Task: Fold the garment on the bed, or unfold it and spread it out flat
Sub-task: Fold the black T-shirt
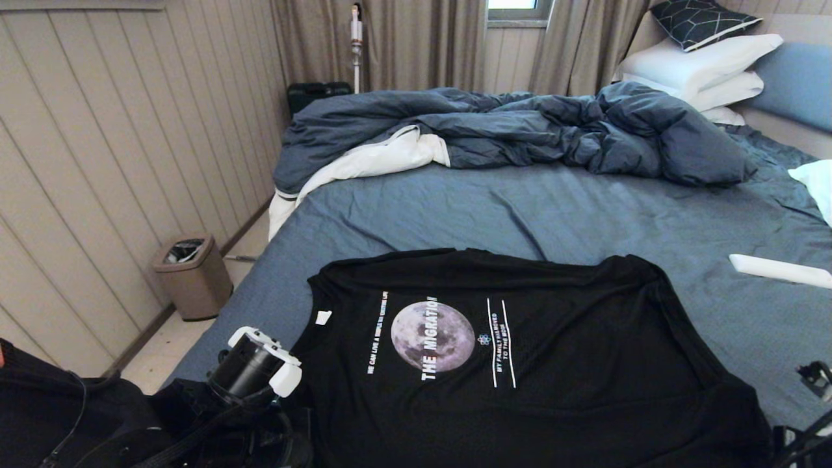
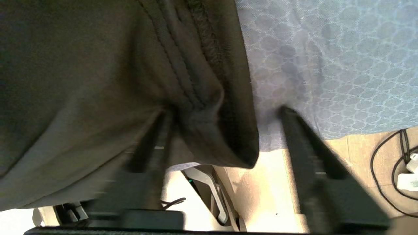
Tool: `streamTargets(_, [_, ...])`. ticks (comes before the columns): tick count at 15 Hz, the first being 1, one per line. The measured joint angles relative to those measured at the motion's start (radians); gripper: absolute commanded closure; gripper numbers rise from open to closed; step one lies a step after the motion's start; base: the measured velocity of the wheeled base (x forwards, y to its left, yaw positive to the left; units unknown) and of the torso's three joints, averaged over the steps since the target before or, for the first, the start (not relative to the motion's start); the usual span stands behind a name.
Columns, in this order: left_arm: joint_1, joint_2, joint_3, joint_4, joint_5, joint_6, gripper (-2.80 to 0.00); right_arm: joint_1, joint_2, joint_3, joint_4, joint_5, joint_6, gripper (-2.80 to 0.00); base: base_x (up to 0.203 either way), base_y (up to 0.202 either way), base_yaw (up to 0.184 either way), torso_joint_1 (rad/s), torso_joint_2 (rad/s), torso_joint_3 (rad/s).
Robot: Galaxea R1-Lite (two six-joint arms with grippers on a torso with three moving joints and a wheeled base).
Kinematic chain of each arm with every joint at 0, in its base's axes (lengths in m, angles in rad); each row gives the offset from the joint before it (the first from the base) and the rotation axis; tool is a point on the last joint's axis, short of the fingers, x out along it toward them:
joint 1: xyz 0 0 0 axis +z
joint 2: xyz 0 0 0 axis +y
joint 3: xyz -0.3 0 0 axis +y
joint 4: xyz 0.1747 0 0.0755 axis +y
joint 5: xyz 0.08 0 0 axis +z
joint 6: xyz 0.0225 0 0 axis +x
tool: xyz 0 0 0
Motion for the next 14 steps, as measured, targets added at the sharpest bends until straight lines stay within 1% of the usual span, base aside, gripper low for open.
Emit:
streamTargets(8, [0.0, -0.012, 0.013, 0.012, 0.019, 0.009, 0.0, -0.009, -0.036, 0.018, 0.003, 0.008, 0.0, 0.0, 0.0, 0.0, 0.0, 0.0, 0.0, 0.0])
streamTargets(12, [0.0, -0.088, 0.011, 0.108, 0.007, 0.011, 0.0, -0.006, -0.126, 0.04, 0.009, 0.009, 0.0, 0.0, 0.0, 0.0, 0.0, 0.0, 0.0, 0.0])
streamTargets(14, [0.0, -0.137, -0.024, 0.17, 0.004, 0.017, 0.0, 0.006, -0.161, 0.042, 0.01, 0.016, 0.004, 0.0, 0.0, 0.0, 0.0, 0.0, 0.0, 0.0])
